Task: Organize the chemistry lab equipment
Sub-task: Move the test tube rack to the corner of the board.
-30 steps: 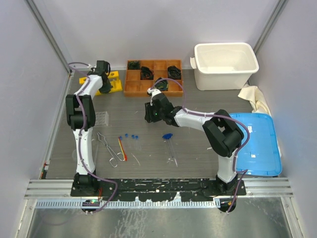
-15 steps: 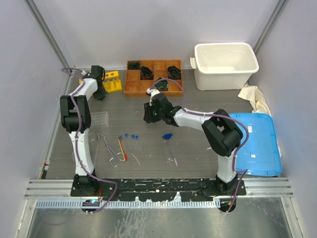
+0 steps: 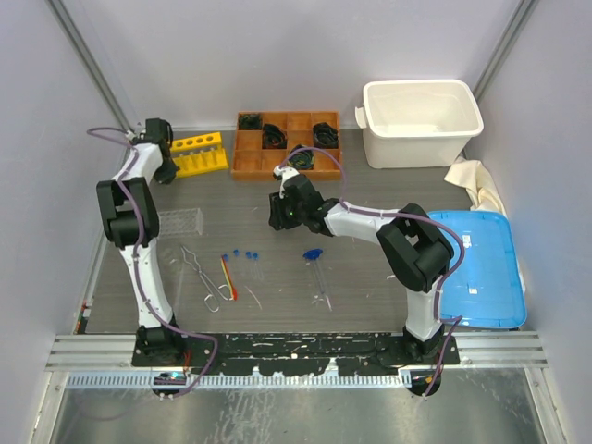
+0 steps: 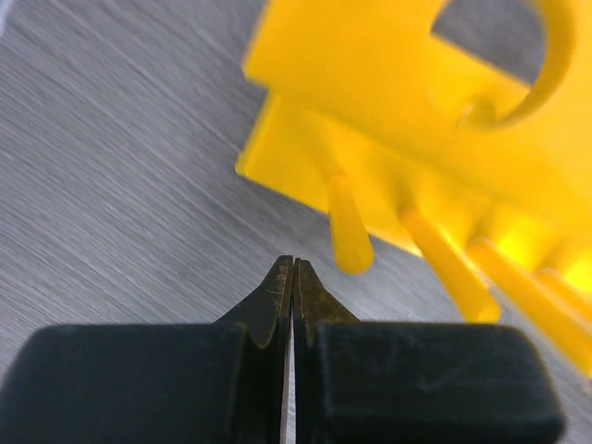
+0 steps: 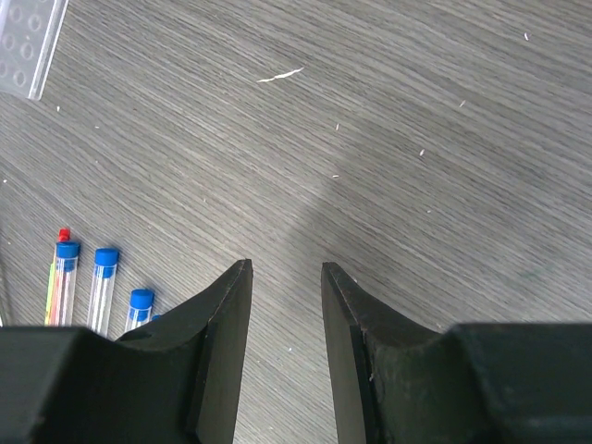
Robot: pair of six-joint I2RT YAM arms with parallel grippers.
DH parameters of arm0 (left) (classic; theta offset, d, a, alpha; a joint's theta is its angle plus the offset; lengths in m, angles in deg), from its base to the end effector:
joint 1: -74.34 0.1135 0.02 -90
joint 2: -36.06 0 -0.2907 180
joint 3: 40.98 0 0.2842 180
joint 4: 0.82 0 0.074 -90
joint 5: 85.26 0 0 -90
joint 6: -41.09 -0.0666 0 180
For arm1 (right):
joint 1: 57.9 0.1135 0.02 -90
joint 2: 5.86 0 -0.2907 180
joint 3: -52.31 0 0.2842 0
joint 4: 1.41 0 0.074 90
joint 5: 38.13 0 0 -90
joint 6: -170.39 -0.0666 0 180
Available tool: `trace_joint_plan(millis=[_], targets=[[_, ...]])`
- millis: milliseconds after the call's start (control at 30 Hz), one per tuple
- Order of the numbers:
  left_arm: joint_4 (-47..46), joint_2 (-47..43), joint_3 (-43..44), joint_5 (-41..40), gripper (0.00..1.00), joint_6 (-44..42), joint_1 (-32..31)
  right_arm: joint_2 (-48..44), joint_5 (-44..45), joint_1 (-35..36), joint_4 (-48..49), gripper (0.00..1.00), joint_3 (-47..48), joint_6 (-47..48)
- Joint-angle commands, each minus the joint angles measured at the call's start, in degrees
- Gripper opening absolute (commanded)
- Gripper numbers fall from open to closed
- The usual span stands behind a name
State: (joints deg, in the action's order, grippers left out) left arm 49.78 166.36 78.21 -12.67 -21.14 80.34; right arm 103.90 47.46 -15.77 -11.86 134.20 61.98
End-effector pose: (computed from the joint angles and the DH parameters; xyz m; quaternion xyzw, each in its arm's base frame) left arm 0.5470 0.0775 0.1593 -0.3138 0.9064 0.0985 0.2649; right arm 0.3523 0.3256 0.1672 -0.2012 0.8767 0.2495 0.3587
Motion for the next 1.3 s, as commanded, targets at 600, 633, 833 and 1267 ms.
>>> trace_joint_plan(millis=[600, 633, 833, 1267], targets=[[0.24, 7.34, 16.57, 4.05, 0.00, 0.48, 0.65, 2.79, -1.85, -1.17, 3.10, 0.42, 4.32, 1.28], [0.56, 8.12, 17.70, 4.36, 0.00, 0.63, 0.60, 2.85, -1.91, -1.17, 3.09, 0.42, 4.37, 1.30], [1.96, 11.57, 22.96, 5.34, 0.00, 1.62, 0.37, 3.47, -1.66, -1.20, 3.23, 0.42, 4.93, 1.45], [1.05, 15.98, 28.65, 8.07, 0.00, 2.89, -2.00, 6.48, -2.71, -1.35, 3.25, 0.42, 7.72, 1.45]])
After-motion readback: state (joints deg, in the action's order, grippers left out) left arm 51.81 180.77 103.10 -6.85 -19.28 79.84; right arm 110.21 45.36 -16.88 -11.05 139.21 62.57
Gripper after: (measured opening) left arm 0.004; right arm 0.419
